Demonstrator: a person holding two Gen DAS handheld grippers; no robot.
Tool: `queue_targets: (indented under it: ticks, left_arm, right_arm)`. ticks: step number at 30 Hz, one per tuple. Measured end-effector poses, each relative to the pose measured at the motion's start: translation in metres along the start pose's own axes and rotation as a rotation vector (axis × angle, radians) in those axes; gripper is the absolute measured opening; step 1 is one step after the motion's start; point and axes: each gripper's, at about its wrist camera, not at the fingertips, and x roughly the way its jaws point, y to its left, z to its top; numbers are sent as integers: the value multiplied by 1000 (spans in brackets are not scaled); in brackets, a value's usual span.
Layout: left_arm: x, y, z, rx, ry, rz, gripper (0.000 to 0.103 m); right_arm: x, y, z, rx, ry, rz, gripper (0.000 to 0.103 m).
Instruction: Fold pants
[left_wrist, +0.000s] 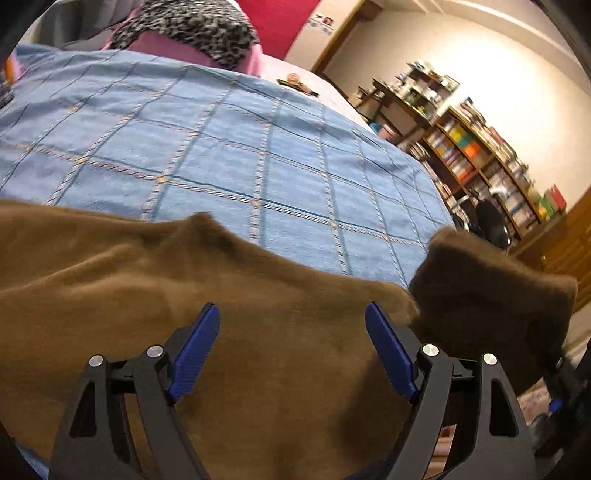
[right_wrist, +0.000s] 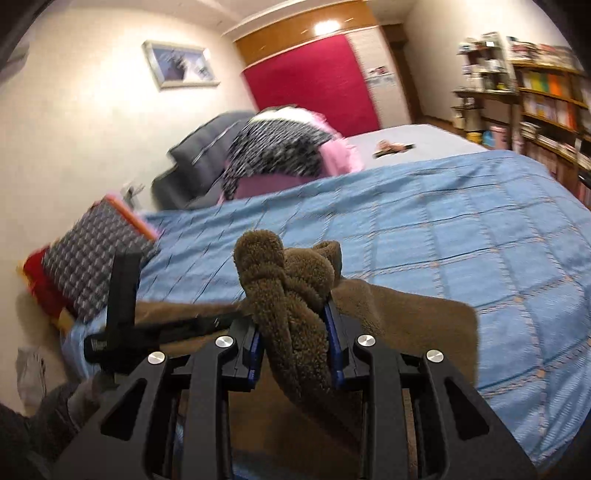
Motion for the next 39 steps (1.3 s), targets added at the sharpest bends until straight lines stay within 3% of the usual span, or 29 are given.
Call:
queue_targets:
  ticks: [10, 16, 22, 26, 30, 34, 39]
  left_arm:
    - [-10, 49, -4, -95, -13, 19, 80]
    - [-8, 61, -6, -116, -2, 10, 80]
    - [-15, 65, -4, -124, -25, -1, 80]
    - [-16, 68, -4, -127, -27, -7, 80]
    - [-6, 79, -8, -194, 18, -42, 80]
    - [-5, 79, -10, -208, 43, -55, 81]
    - [-6, 69, -8, -197, 62, -82, 89]
  right_arm:
    - [86, 53, -50, -159, 213, 16, 29]
    - [95, 60, -61, -195, 235, 23, 29]
    - [90, 71, -60, -237, 199, 45, 29]
    - [103, 74, -70, -256, 230, 51, 29]
    - [124, 72, -84, -253, 339, 91, 37]
    - [126, 66, -88, -213, 397, 200, 68]
    - [114, 57, -82, -184, 401, 296, 69]
